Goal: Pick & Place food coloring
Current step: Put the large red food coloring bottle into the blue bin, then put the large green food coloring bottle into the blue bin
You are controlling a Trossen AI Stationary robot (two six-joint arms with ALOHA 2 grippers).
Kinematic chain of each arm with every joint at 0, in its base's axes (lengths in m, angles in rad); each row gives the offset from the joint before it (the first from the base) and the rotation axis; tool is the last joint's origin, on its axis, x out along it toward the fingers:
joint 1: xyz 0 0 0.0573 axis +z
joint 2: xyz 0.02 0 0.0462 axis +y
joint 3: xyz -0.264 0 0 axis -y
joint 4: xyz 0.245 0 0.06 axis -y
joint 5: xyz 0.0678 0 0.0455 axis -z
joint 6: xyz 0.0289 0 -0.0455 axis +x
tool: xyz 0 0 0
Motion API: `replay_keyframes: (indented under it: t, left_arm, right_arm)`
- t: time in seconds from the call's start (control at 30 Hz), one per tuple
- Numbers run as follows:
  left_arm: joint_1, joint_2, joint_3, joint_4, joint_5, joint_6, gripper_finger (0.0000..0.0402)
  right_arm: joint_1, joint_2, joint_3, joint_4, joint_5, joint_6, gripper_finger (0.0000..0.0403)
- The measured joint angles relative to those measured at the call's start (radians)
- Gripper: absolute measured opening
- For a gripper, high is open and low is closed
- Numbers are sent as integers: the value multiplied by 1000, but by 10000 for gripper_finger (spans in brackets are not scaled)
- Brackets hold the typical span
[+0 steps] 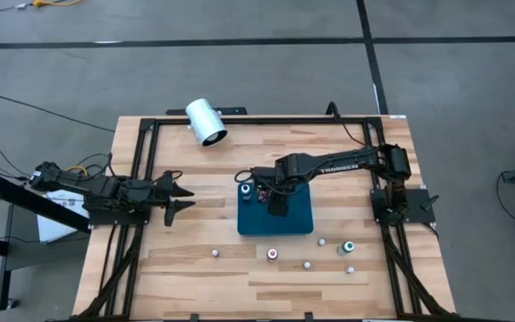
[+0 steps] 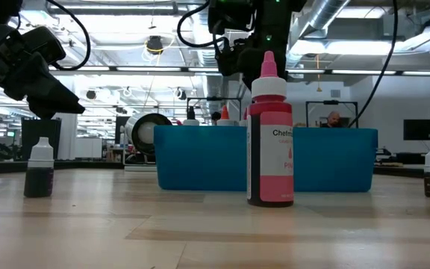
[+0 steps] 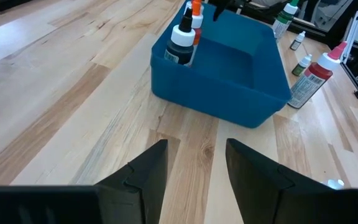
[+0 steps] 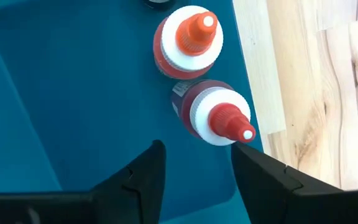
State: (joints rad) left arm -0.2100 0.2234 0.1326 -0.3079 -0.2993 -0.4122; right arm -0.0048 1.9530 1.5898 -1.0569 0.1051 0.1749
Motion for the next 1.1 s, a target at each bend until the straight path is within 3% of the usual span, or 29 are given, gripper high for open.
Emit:
replay_keyframes:
  t: [0.3,0.6,1.1]
  left_arm:
    - [0,0,0,-1,0,0,153]
    - [0,0,0,-1,0,0,153]
    - [0,0,0,-1,1,0,153]
  right_arm:
    - [-1,-1,77,-94,-1,11,152]
    - [43,-4,270,-388,-1,19,129]
    - [106,-37,299,-409,80,54,123]
